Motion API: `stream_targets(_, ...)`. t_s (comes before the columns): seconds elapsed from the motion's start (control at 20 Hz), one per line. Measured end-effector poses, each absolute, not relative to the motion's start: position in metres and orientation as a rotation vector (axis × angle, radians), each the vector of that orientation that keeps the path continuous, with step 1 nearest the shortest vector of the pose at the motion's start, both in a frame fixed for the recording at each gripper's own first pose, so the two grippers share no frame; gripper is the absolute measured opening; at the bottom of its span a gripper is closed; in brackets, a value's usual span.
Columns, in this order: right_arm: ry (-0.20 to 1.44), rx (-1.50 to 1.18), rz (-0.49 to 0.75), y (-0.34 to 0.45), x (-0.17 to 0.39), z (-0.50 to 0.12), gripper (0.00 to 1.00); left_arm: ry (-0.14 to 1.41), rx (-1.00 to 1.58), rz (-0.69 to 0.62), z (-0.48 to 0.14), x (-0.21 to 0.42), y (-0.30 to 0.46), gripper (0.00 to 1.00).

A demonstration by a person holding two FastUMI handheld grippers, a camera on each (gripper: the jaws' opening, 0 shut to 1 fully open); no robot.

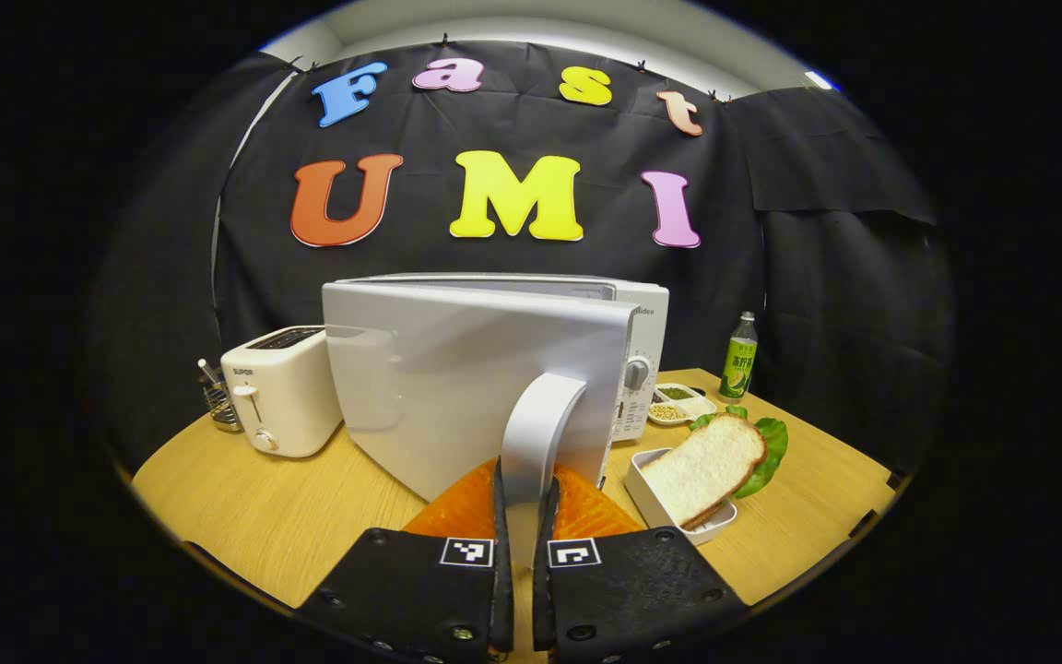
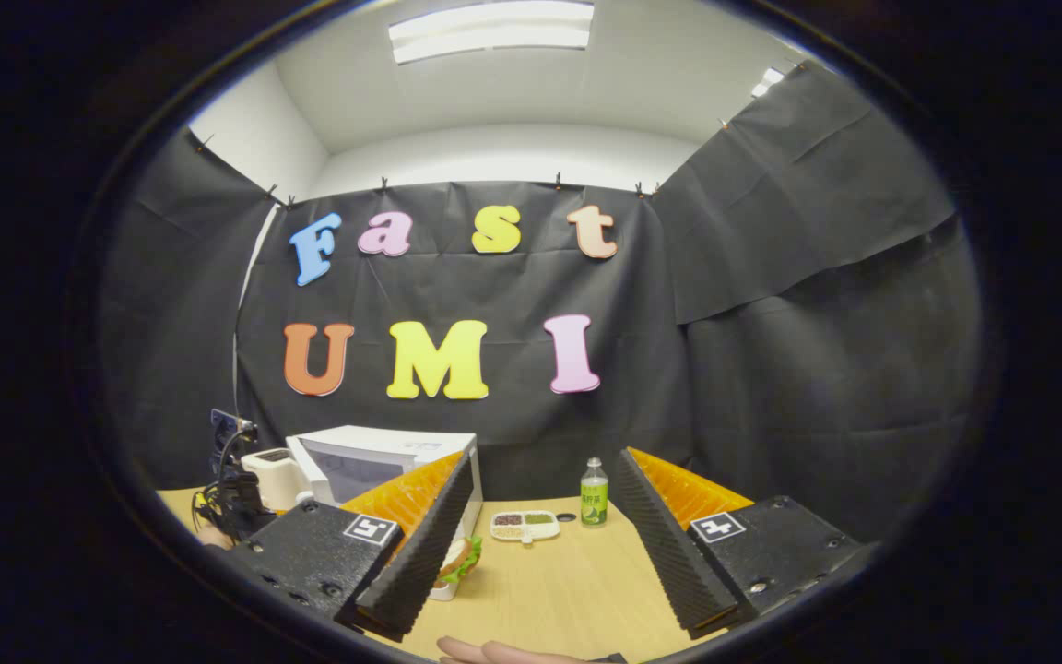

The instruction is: Open the microwave oven with the left hand, put the food in, and close the microwave oven.

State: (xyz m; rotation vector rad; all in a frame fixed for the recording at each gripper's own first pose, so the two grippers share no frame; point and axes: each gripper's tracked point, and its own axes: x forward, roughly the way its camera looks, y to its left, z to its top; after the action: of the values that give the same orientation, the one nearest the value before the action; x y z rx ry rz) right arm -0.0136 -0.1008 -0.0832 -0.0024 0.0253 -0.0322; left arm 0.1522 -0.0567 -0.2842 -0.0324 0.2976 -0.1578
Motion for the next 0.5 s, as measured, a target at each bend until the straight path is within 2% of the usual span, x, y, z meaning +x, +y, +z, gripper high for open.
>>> stream_targets(0.05, 0.025, -0.005, -0.025, -0.094, -0.015, -0.083, 1.00, 0.296, -0.027, -0.151, -0.284, 0.145, -0.047, 0.07)
stream_targets(0.15, 0.024, -0.015, -0.008, -0.080, -0.016, -0.082, 1.00, 0.293, -0.033, -0.136, -0.283, 0.131, -0.025, 0.07)
stream_targets(0.2, 0.025, -0.021, 0.000, -0.073, -0.016, -0.082, 0.91, 0.291, -0.045, -0.128, -0.284, 0.125, -0.014, 0.07)
stream_targets(0.25, 0.027, -0.025, 0.008, -0.066, -0.017, -0.083, 1.00, 0.290, -0.055, -0.120, -0.284, 0.118, -0.002, 0.10)
stream_targets(0.3, 0.031, -0.029, 0.019, -0.058, -0.016, -0.085, 1.00, 0.288, -0.060, -0.111, -0.284, 0.114, 0.009, 0.10)
stream_targets(0.35, 0.036, -0.032, 0.031, -0.050, -0.015, -0.088, 0.91, 0.288, -0.065, -0.098, -0.284, 0.107, 0.023, 0.10)
stream_targets(0.5, 0.060, -0.028, 0.068, -0.024, -0.011, -0.097, 0.91, 0.304, -0.092, -0.062, -0.289, 0.093, 0.062, 0.13)
